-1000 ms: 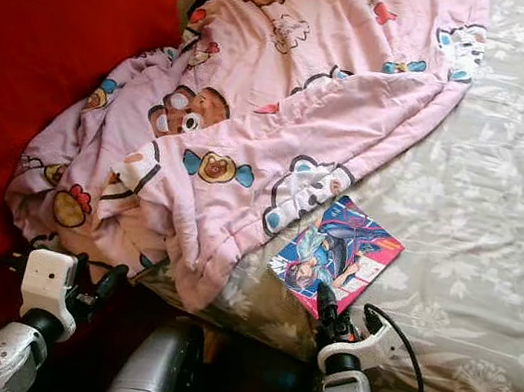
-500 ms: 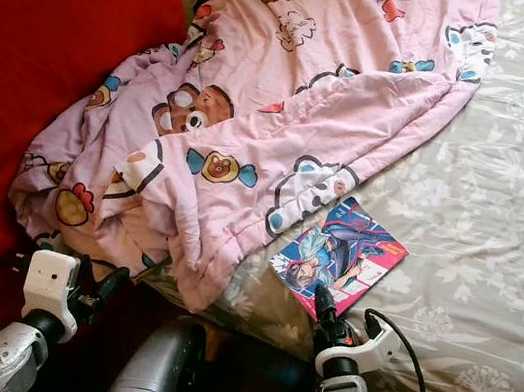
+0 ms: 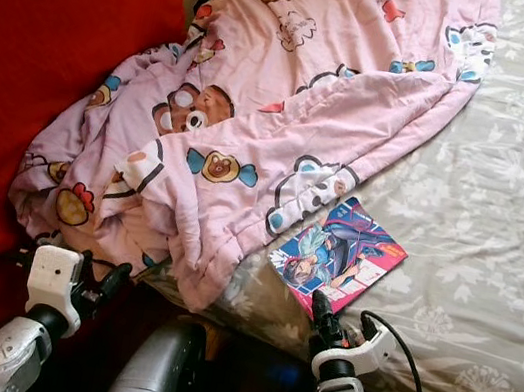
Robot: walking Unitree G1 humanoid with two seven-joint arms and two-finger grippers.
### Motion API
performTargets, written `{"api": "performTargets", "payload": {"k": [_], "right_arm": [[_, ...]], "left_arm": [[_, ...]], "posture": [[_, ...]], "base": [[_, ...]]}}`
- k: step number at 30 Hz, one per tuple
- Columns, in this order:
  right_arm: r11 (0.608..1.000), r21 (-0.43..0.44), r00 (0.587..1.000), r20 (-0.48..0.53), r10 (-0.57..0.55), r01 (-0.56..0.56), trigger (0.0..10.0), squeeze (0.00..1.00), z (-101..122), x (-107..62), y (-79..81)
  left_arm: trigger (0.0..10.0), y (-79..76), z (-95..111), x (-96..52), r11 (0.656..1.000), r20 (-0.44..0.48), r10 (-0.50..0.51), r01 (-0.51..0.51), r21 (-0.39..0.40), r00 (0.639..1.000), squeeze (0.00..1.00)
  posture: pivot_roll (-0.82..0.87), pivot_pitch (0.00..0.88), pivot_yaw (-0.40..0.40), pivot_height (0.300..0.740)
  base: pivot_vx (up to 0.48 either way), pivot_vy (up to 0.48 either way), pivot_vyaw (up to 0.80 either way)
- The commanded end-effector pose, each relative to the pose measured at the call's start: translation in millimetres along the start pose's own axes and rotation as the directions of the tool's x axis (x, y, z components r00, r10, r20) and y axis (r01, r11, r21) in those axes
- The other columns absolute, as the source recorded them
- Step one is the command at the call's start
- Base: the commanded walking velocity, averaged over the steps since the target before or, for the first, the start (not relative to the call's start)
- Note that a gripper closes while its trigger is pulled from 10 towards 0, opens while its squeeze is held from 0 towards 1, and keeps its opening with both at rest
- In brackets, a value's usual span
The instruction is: Clean up the room
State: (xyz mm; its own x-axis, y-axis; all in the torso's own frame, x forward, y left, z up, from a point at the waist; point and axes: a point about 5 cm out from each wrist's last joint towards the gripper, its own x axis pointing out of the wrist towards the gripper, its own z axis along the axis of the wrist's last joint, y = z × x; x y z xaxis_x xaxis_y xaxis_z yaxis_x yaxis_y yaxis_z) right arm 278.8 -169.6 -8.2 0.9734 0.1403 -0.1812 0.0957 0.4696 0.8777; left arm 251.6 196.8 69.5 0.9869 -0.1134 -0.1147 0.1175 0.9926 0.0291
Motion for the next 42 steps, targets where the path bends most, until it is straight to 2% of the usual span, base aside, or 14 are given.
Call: {"api": "performTargets", "payload": {"k": [1,19,25,27,29,31,33,36,37,38,39,40,41,42], "right_arm": [[0.999,0.025,0.999,-0.048,-0.026,0.027,0.0,0.0,-14.2,-6.0,-5.4],[1.0,-0.014,1.0,0.004,-0.001,0.001,0.0,0.0,0.7,4.7,4.6],[0.994,-0.105,0.997,0.069,0.037,-0.029,0.0,0.0,17.1,10.5,12.7],[0.983,-0.185,0.993,0.116,0.027,-0.005,0.0,0.0,27.2,12.1,15.3],[0.952,-0.302,0.986,0.167,0.003,0.048,0.0,0.0,39.4,13.1,17.9],[0.894,-0.431,0.976,0.215,-0.032,0.124,0.0,0.0,47.7,12.6,19.9],[0.795,-0.582,0.968,0.25,-0.026,0.172,0.0,0.0,55.2,12.2,26.3],[0.691,-0.708,0.968,0.246,0.047,0.147,0.0,0.0,56.8,11.6,37.7],[0.674,-0.722,0.966,0.253,0.053,0.152,10.0,0.0,57.7,11.1,39.8],[0.647,-0.747,0.964,0.258,0.068,0.154,10.0,0.0,59.5,9.9,42.5],[0.647,-0.747,0.964,0.258,0.068,0.154,10.0,0.0,59.5,9.9,42.5],[0.591,-0.793,0.964,0.249,0.096,0.146,10.0,0.0,58.6,8.8,46.6],[0.575,-0.805,0.963,0.246,0.105,0.143,10.0,0.0,58.3,8.4,47.6],[0.586,-0.798,0.964,0.244,0.102,0.14,10.0,0.0,57.5,8.3,47.1]], "left_arm": [[10.0,5.0,-13.3,-6.7,1.0,-0.05,0.024,-0.023,0.007,0.998,0.0],[10.0,2.6,-18.0,17.7,0.999,-0.034,0.052,-0.052,-0.012,0.998,0.0],[10.0,-2.0,-17.7,28.8,0.997,-0.014,0.065,-0.065,-0.032,0.998,0.0],[10.0,-3.4,-17.8,30.9,0.997,-0.004,0.072,-0.072,-0.041,0.997,0.0],[10.0,-5.1,-17.7,32.7,0.995,0.004,0.082,-0.082,-0.056,0.997,0.0],[10.0,-5.7,-17.6,32.7,0.994,0.009,0.09,-0.089,-0.07,0.996,0.0],[10.0,-6.1,-18.2,32.1,0.988,0.018,0.114,-0.112,-0.105,0.993,0.0],[10.0,-5.7,-18.1,29.7,0.979,0.031,0.143,-0.137,-0.154,0.989,0.0],[10.0,-5.5,-17.8,28.2,0.975,0.036,0.153,-0.145,-0.167,0.988,0.0],[10.0,-6.0,-17.8,26.2,0.971,0.042,0.163,-0.153,-0.182,0.986,0.0],[10.0,-6.0,-17.8,26.2,0.971,0.042,0.163,-0.153,-0.182,0.986,0.0],[10.0,-6.9,-19.2,24.6,0.967,0.046,0.173,-0.161,-0.197,0.984,0.0],[10.0,-7.4,-19.7,24.2,0.966,0.047,0.175,-0.162,-0.201,0.984,0.0],[10.0,-8.5,-20.8,23.8,0.966,0.045,0.174,-0.162,-0.201,0.984,0.0]], "posture": [[0.22,0.315,0.173,0.626],[0.16,0.22,0.113,0.626],[0.12,0.182,0.08,0.626],[0.1,0.173,0.068,0.626],[0.09,0.164,0.056,0.626],[0.07,0.157,0.044,0.626],[0.05,0.147,0.028,0.626],[0.04,0.144,0.017,0.626],[0.03,0.143,0.012,0.626],[0.02,0.14,0.001,0.626],[0.02,0.14,0.001,0.626],[0.02,0.139,-0.005,0.626],[0.02,0.138,-0.007,0.626],[0.01,0.134,-0.013,0.626]], "base": [[0.0,0.0,0.0],[0.0,0.0,0.0],[0.0,0.0,0.0],[0.0,0.0,0.0],[0.0,0.0,0.0],[0.0,0.0,0.0],[0.0,0.0,0.0],[0.0,0.0,0.0],[0.0,0.0,0.0],[0.0,0.0,0.0],[0.0,0.0,0.0],[0.0,0.0,0.0],[0.0,0.0,0.0],[0.0,0.0,0.0]]}}
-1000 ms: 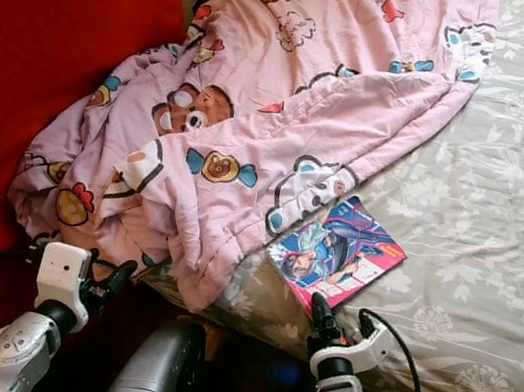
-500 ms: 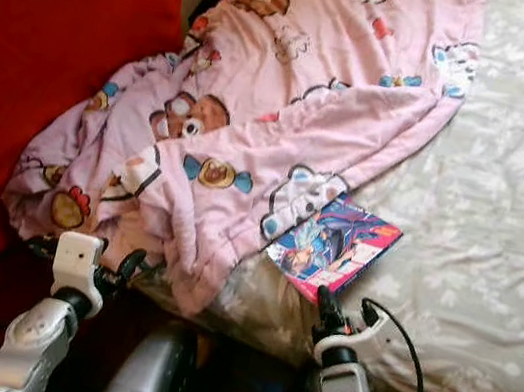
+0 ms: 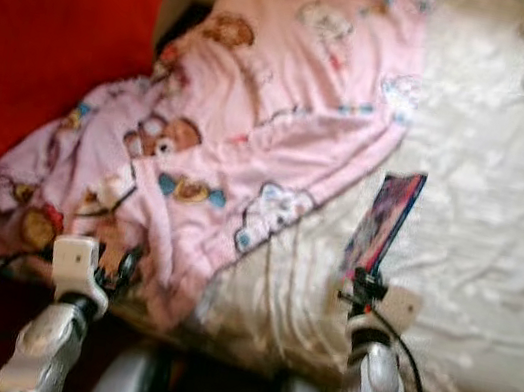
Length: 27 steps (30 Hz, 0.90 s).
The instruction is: Clean up the room
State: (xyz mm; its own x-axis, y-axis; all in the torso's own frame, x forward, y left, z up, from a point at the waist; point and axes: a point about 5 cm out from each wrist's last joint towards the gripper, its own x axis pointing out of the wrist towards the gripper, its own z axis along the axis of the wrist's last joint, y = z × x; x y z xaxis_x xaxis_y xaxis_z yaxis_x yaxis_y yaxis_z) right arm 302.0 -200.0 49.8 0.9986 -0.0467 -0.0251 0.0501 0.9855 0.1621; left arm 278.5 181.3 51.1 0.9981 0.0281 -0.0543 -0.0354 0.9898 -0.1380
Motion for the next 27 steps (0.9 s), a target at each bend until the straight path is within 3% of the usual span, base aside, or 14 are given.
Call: {"api": "performTargets", "payload": {"k": [1,8,20,27], "right_arm": [[1.0,-0.017,0.999,0.043,0.02,-0.019,10.0,0.0,5.9,0.8,5.1],[0.997,-0.079,0.999,0.039,-0.011,0.014,10.0,0.0,9.2,3.7,10.2],[0.998,-0.066,0.999,0.043,-0.013,0.016,10.0,0.0,7.4,0.4,13.2],[0.998,-0.054,0.999,0.038,-0.015,0.017,10.0,0.0,5.8,-0.3,13.8]], "left_arm": [[10.0,5.6,-5.6,-6.6,0.999,-0.005,0.031,-0.032,-0.017,0.999,0.0],[10.0,0.6,-10.0,-7.0,0.999,-0.01,0.035,-0.035,-0.032,0.999,0.0],[10.0,1.7,-10.0,-3.0,0.999,-0.007,0.029,-0.03,-0.031,1.0,0.0],[10.0,4.6,-11.0,-3.7,0.999,-0.006,0.034,-0.034,-0.029,0.999,0.0]], "posture": [[0.01,0.134,-0.013,0.626],[0.0,0.109,-0.023,0.656],[0.0,0.079,-0.017,0.74],[0.0,0.067,-0.016,0.74]], "base": [[0.0,0.0,0.0],[0.0,0.0,0.0],[0.0,0.0,0.0],[0.0,0.0,0.0]]}}
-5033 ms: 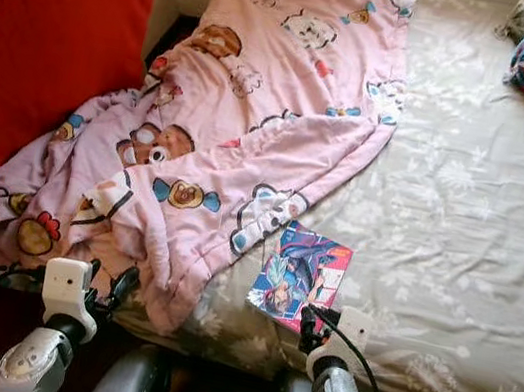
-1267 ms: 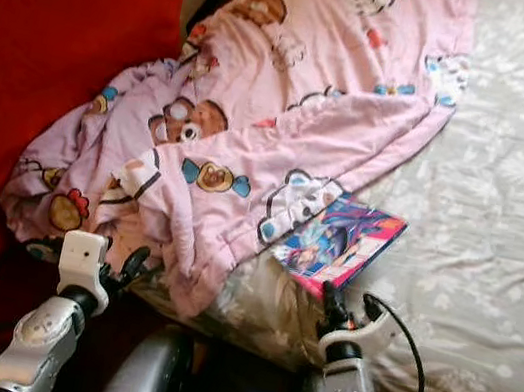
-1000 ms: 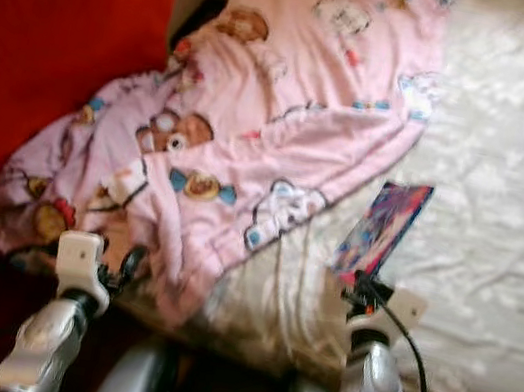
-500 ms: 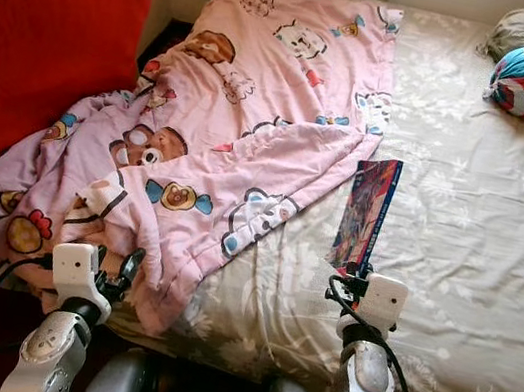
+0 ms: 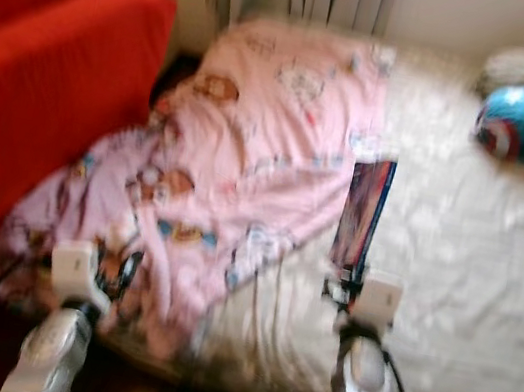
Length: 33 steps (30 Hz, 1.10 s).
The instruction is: Clean up the room
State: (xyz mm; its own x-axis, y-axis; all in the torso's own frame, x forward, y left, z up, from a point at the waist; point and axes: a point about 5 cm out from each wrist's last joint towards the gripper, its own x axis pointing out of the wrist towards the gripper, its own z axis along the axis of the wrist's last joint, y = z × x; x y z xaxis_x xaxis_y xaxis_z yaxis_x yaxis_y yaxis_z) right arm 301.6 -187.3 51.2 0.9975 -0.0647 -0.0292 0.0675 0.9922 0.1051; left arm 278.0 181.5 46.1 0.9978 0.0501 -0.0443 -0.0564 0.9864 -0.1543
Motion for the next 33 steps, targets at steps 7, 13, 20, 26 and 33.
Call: {"api": "performTargets", "payload": {"k": [7,13,20,26,33], "right_arm": [[1.0,0.023,1.0,0.03,0.003,-0.004,10.0,0.0,6.6,2.6,3.5],[1.0,0.026,1.0,0.03,-0.001,0.0,10.0,0.0,7.4,4.1,5.0],[0.999,0.029,0.999,-0.018,-0.044,0.045,10.0,0.0,4.3,6.3,2.9],[0.997,0.043,0.998,-0.021,-0.063,0.064,10.0,0.0,2.9,5.3,0.7],[0.997,0.035,0.998,-0.005,-0.062,0.062,10.0,0.0,4.9,5.2,3.3]], "left_arm": [[10.0,3.9,-6.6,-4.3,1.0,-0.013,0.011,-0.011,-0.011,1.0,0.0],[10.0,3.3,-4.7,-2.8,1.0,-0.007,0.007,-0.007,-0.008,1.0,0.0],[10.0,6.7,-1.8,-0.4,1.0,0.003,0.019,-0.019,0.022,1.0,0.0],[10.0,6.7,-1.0,1.0,1.0,0.005,0.019,-0.019,0.025,1.0,0.0],[10.0,4.9,-0.2,2.6,0.999,0.008,0.016,-0.016,0.029,1.0,0.0]], "posture": [[0.0,0.053,-0.018,0.74],[0.01,0.08,-0.023,0.74],[0.01,0.108,-0.027,0.74],[0.01,0.129,-0.024,0.74],[0.01,0.138,-0.023,0.74]], "base": [[0.0,0.0,0.0],[0.0,0.0,0.0],[0.0,0.0,-0.16],[0.0,-0.271,-0.69],[0.0,-0.296,0.0]]}}
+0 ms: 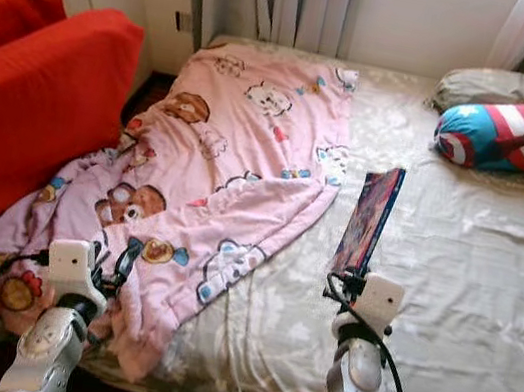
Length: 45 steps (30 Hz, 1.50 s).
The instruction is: Clean up the room
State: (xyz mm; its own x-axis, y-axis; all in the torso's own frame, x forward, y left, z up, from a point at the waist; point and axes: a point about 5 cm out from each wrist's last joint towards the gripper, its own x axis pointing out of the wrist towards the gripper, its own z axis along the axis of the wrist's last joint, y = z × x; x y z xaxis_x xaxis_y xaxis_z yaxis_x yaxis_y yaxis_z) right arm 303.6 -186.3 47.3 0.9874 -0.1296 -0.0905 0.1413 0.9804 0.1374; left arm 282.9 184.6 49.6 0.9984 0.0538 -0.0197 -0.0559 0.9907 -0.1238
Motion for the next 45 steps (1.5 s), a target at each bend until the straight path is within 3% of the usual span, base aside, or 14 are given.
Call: {"api": "performTargets", "payload": {"k": [1,45], "right_arm": [[1.0,0.0,0.999,0.047,0.009,-0.009,10.0,0.0,8.8,2.6,3.1],[1.0,0.011,1.0,0.024,0.016,-0.017,10.0,0.0,4.9,2.7,7.4]], "left_arm": [[10.0,2.6,-4.4,-2.4,1.0,-0.017,0.015,-0.015,-0.001,1.0,0.0],[10.0,4.3,-3.7,-2.9,1.0,-0.013,0.014,-0.014,0.004,1.0,0.0]], "posture": [[0.01,0.138,-0.023,0.74],[0.02,0.146,-0.02,0.74]], "base": [[0.0,-0.296,0.0],[0.0,-0.294,-0.05]]}}
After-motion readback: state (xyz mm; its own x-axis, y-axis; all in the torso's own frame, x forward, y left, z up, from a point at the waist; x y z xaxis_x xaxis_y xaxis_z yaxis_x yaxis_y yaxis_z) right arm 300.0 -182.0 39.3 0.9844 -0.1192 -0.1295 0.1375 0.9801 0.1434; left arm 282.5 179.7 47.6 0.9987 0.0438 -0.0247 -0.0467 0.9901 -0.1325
